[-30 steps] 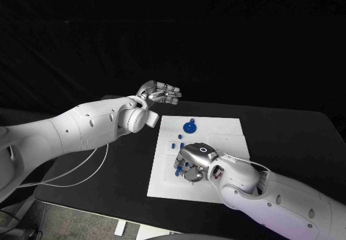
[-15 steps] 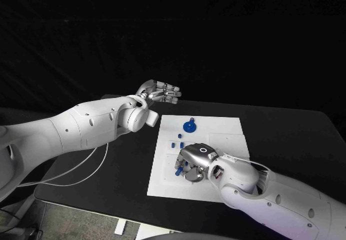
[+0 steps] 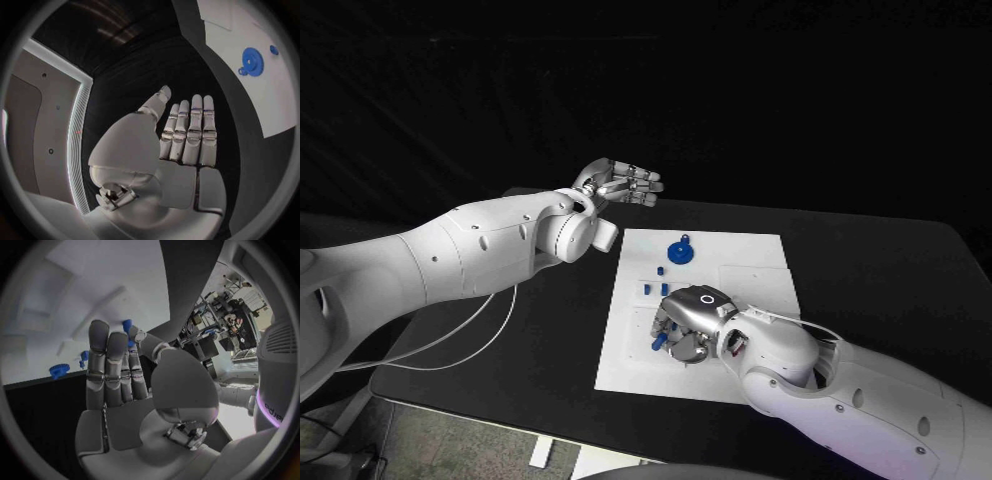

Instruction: Assemble the parts on the task board

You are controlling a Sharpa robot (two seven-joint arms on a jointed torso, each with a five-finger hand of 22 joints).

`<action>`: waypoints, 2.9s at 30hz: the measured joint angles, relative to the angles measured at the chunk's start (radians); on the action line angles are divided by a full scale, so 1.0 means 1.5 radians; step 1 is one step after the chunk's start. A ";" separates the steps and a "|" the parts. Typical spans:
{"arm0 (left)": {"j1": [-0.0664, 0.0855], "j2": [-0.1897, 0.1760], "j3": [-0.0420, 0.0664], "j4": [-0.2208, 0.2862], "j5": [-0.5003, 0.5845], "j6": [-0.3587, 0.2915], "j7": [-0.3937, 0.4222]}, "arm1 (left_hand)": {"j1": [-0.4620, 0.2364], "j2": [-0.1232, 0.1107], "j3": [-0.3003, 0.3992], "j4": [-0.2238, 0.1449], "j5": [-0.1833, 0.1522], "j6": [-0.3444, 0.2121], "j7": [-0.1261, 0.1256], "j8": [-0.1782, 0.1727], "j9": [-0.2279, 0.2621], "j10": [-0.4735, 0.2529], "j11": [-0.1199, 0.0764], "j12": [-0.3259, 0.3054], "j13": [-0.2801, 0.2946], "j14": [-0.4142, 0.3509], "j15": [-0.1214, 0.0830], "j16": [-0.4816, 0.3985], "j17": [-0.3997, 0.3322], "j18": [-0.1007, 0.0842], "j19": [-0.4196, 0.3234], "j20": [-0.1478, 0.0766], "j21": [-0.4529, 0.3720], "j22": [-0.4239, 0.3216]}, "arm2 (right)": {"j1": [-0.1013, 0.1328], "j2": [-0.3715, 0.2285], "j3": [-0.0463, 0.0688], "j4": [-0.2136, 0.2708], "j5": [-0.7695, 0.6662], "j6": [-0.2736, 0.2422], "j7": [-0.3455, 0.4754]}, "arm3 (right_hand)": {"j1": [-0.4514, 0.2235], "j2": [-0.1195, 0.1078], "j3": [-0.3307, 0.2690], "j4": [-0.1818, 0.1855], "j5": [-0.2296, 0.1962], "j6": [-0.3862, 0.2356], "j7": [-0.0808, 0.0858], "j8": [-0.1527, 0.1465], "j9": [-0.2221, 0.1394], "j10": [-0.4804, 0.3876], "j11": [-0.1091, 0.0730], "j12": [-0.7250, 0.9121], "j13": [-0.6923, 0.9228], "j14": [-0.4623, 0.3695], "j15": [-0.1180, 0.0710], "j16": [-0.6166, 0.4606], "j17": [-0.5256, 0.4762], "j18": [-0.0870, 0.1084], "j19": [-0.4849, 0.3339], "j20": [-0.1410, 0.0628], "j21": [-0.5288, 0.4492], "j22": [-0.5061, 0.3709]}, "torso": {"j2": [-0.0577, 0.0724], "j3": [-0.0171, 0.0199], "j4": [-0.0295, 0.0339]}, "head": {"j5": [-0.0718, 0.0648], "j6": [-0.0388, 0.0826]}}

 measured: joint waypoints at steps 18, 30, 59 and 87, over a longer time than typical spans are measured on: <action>0.000 0.002 0.000 0.000 0.000 0.001 -0.001 | 0.000 0.000 0.000 0.000 0.000 0.000 0.000 0.000 0.000 0.000 0.000 0.000 0.000 0.000 0.000 0.000 0.000 0.000 0.000 0.000 0.000 0.000 | 0.008 0.026 -0.029 -0.018 -0.014 -0.014 -0.011 | -0.008 -0.008 -0.034 0.013 0.017 -0.038 0.011 -0.002 -0.002 -0.037 0.005 0.004 0.000 0.002 0.002 -0.001 -0.001 0.000 -0.002 0.003 -0.006 0.003 | 0.000 -0.0002 0.0000 | -0.003 -0.001; 0.000 0.001 0.000 0.000 0.000 0.002 -0.001 | 0.000 0.000 0.000 0.000 0.000 0.000 0.000 0.000 0.000 0.000 0.000 0.000 0.000 -0.002 0.002 0.000 0.000 0.000 0.000 0.000 0.000 -0.005 | 0.001 0.024 -0.037 -0.026 -0.009 -0.015 -0.013 | -0.027 -0.049 -0.049 0.019 0.034 -0.097 0.013 0.005 -0.004 -0.124 0.028 0.003 -0.001 0.001 0.018 -0.001 -0.009 0.021 0.000 0.019 -0.016 -0.003 | 0.000 -0.0001 -0.0002 | -0.002 -0.001; 0.000 -0.008 0.000 -0.001 -0.001 0.005 -0.008 | 0.000 0.000 -0.002 0.002 0.000 -0.002 0.002 0.000 0.000 -0.002 0.002 0.000 0.000 -0.002 0.002 0.000 0.000 0.000 0.000 0.000 0.000 -0.007 | -0.003 -0.055 0.040 0.034 0.089 -0.145 0.006 | 0.019 -0.054 -0.211 0.081 0.059 -0.161 0.013 0.004 -0.005 -0.131 0.028 0.008 -0.002 -0.001 0.027 0.011 -0.018 0.039 0.000 0.030 -0.013 -0.026 | 0.000 0.0006 -0.0010 | -0.018 0.007; -0.011 -0.059 -0.007 0.057 -0.001 0.017 0.003 | -0.007 -0.007 -0.023 0.012 -0.003 -0.005 0.000 0.000 0.000 -0.002 0.002 0.000 0.000 -0.005 0.005 0.000 0.001 0.000 0.002 0.002 0.000 -0.020 | 0.033 -0.245 0.142 0.066 0.473 0.135 -0.244 | -0.108 0.007 -0.244 0.180 0.071 -0.064 -0.015 0.004 0.082 -0.019 -0.050 0.541 0.707 -0.013 -0.023 0.132 0.209 -0.010 0.000 -0.024 0.135 0.122 | -0.007 0.0052 -0.0171 | -0.072 0.014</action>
